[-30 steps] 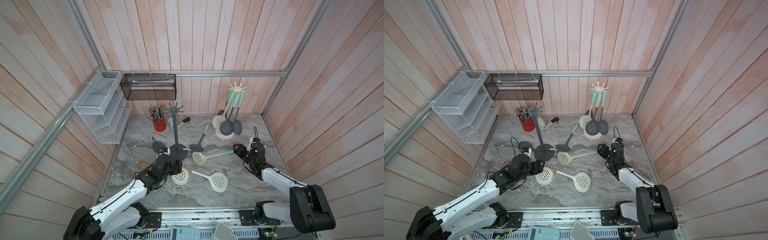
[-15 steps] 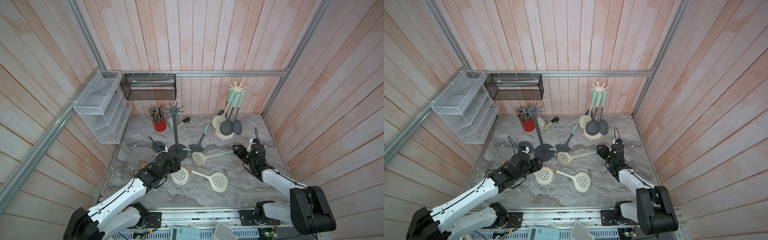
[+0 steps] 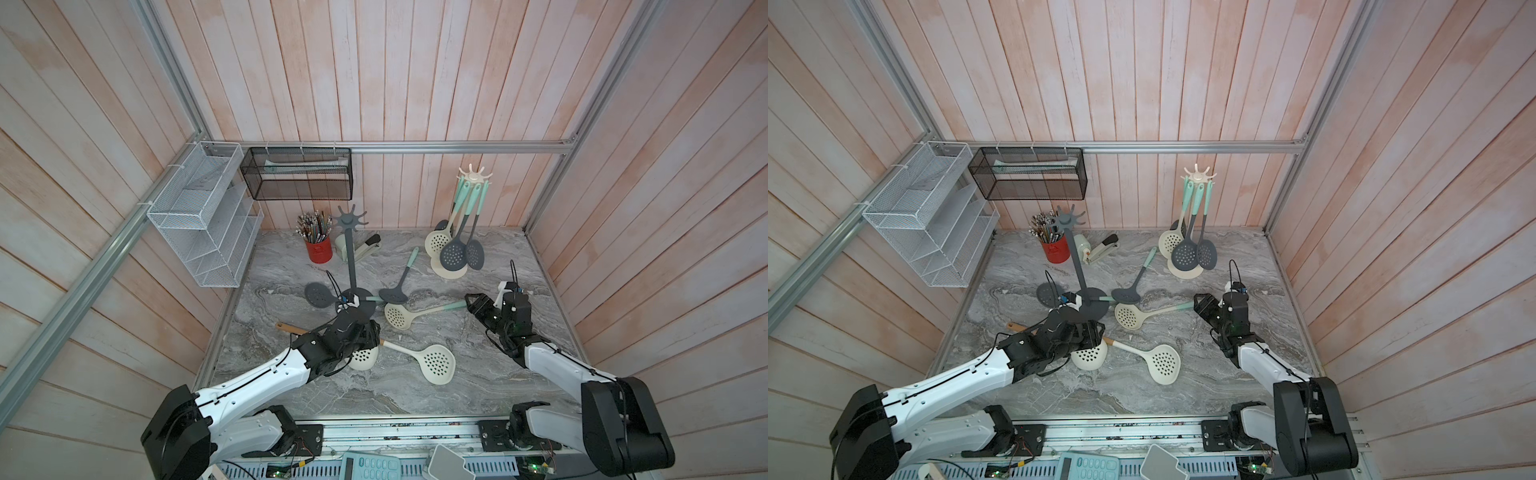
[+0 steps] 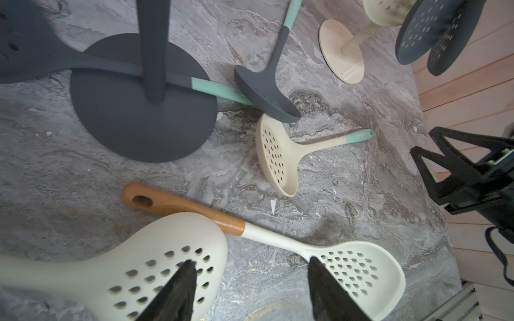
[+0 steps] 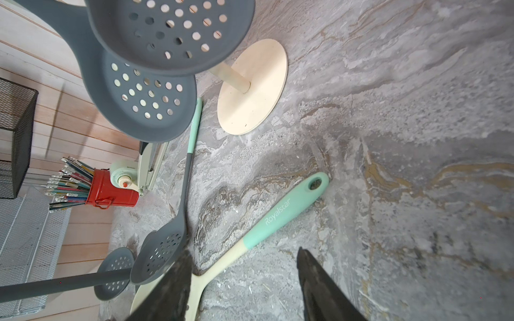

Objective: Hang the skimmer on the kitchen utensil rack
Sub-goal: Pick up the skimmer from the center of the board.

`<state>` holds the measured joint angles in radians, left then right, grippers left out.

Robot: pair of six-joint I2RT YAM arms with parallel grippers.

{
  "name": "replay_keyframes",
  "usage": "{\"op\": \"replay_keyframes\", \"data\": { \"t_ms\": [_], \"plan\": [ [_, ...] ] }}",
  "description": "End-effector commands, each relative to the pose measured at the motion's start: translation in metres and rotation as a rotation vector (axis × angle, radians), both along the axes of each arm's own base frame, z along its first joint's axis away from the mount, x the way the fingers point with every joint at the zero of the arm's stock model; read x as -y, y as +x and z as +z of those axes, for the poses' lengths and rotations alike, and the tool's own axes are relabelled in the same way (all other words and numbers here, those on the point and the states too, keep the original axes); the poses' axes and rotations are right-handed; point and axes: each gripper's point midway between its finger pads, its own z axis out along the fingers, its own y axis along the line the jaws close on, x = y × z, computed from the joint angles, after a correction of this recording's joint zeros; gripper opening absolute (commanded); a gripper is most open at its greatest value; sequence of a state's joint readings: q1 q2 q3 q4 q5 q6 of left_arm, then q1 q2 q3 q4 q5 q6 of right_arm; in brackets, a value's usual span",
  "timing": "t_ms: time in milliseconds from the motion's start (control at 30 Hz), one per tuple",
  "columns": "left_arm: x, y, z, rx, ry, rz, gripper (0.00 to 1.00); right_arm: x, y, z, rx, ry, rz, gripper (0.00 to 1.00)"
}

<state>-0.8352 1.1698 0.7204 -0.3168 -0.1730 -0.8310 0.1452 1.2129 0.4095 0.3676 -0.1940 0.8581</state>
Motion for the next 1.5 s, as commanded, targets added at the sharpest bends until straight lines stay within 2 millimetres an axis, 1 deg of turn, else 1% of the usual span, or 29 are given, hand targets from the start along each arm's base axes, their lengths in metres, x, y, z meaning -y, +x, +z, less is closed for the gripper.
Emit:
{"op": "replay_keyframes", "data": {
  "t_ms": [0,167,267,333,433,567,700,800,867,967,1100,1167,1333,1467],
  "plan": [
    [0.017,0.009,0.015,0.053,-0.003,-0.006,0.64,-0.002,-0.004,0.003,0.008,0.041,0.0,0.61],
    [0.045,0.011,0.012,0.06,0.052,-0.039,0.64,-0.002,-0.012,0.002,0.006,0.073,-0.008,0.61],
    [0.053,0.02,0.009,0.052,0.086,-0.014,0.64,-0.003,-0.016,0.001,-0.002,0.1,-0.012,0.61],
    [0.065,0.015,0.007,0.048,0.099,-0.027,0.64,-0.004,-0.018,0.002,0.0,0.11,-0.006,0.61],
    [0.069,0.023,0.007,0.05,0.115,0.015,0.62,-0.006,-0.022,0.003,-0.001,0.119,0.002,0.61],
    [0.074,0.039,0.009,0.063,0.15,0.078,0.61,-0.005,-0.027,0.005,0.005,0.125,-0.002,0.61],
    [0.085,0.057,0.018,0.069,0.167,0.155,0.61,-0.004,-0.03,0.007,0.016,0.131,-0.007,0.61],
    [0.094,0.07,0.023,0.055,0.153,0.206,0.6,-0.003,-0.033,0.008,0.021,0.132,-0.011,0.61],
    [0.097,0.077,0.02,0.019,0.124,0.245,0.6,-0.003,-0.034,0.009,0.026,0.131,-0.01,0.61],
    [0.087,0.094,0.011,-0.068,0.058,0.326,0.57,-0.002,-0.035,0.013,0.036,0.125,-0.006,0.61],
    [0.077,0.108,0.0,-0.15,-0.02,0.383,0.55,-0.001,-0.036,0.014,0.042,0.119,-0.007,0.61],
    [0.073,0.115,-0.002,-0.173,-0.046,0.399,0.54,-0.001,-0.037,0.014,0.043,0.118,-0.009,0.61],
    [0.067,0.128,-0.003,-0.181,-0.041,0.438,0.53,-0.001,-0.038,0.012,0.042,0.119,-0.008,0.61],
    [0.059,0.135,-0.015,-0.227,0.004,0.489,0.5,-0.001,-0.038,0.011,0.041,0.123,-0.012,0.61]
  ]
}}
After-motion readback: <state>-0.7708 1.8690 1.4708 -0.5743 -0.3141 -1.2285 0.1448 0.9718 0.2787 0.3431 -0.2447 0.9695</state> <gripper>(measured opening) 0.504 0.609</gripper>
